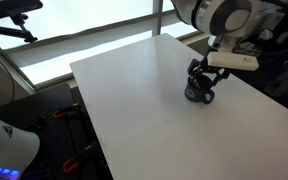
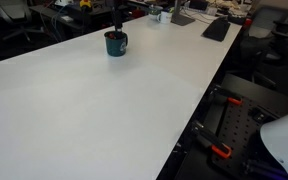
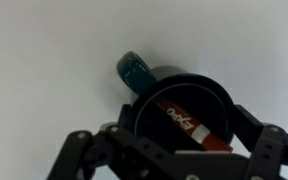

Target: Remove the marker from the cup and put it on the table

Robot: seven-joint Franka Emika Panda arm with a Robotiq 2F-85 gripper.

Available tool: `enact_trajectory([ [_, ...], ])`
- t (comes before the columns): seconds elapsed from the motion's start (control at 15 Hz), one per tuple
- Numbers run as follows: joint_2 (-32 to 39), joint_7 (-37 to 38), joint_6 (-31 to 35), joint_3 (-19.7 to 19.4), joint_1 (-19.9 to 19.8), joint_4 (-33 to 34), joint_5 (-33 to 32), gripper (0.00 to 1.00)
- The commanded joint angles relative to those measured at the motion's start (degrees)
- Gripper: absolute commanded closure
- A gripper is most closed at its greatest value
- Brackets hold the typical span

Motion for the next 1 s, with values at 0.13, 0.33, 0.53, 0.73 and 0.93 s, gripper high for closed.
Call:
enact_trajectory([
  [0.13,-1.6,3.0,1.1,0.7,2.6,0.4,-0.6,0.00],
  [0.33,-0.4,2.3,0.5,1.0,2.5,1.3,-0.3,0.00],
  [0.53,-0.4,2.5,0.4,1.1,2.7,1.4,-0.4,0.00],
  [0.73,0.2,5.3,0.4,0.3,2.9,1.2,-0.3,0.00],
  [0.93,0.5,8.7,1.3,-0.2,3.4,0.6,-0.7,0.00],
])
